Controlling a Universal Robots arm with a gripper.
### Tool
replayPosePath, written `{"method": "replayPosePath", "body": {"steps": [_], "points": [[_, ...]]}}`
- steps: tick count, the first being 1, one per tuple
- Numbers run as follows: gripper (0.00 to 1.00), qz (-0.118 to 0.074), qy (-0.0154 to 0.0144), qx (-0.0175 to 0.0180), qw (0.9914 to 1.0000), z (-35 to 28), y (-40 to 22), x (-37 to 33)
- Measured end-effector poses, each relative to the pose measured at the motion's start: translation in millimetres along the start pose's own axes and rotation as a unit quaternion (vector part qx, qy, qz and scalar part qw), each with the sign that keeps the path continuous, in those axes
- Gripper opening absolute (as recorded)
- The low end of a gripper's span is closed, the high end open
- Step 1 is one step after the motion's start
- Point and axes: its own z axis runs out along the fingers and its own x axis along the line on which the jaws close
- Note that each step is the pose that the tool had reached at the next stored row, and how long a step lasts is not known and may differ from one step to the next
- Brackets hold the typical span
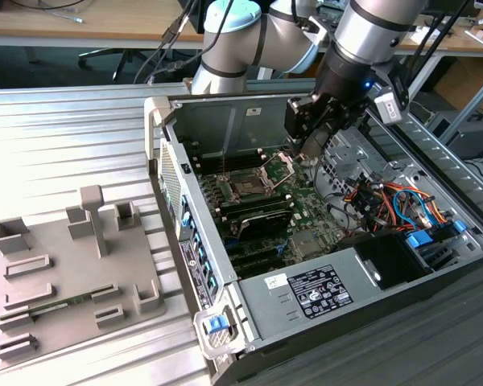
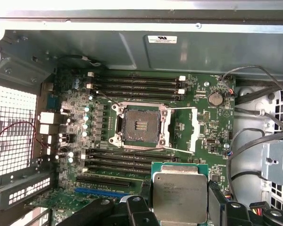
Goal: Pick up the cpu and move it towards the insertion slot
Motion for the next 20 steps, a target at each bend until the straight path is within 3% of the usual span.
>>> {"method": "replayPosePath", "body": {"steps": [20], "points": [[0.55,0.0,0.0,0.0,1.0,7.7,4.6,-0.4]]}}
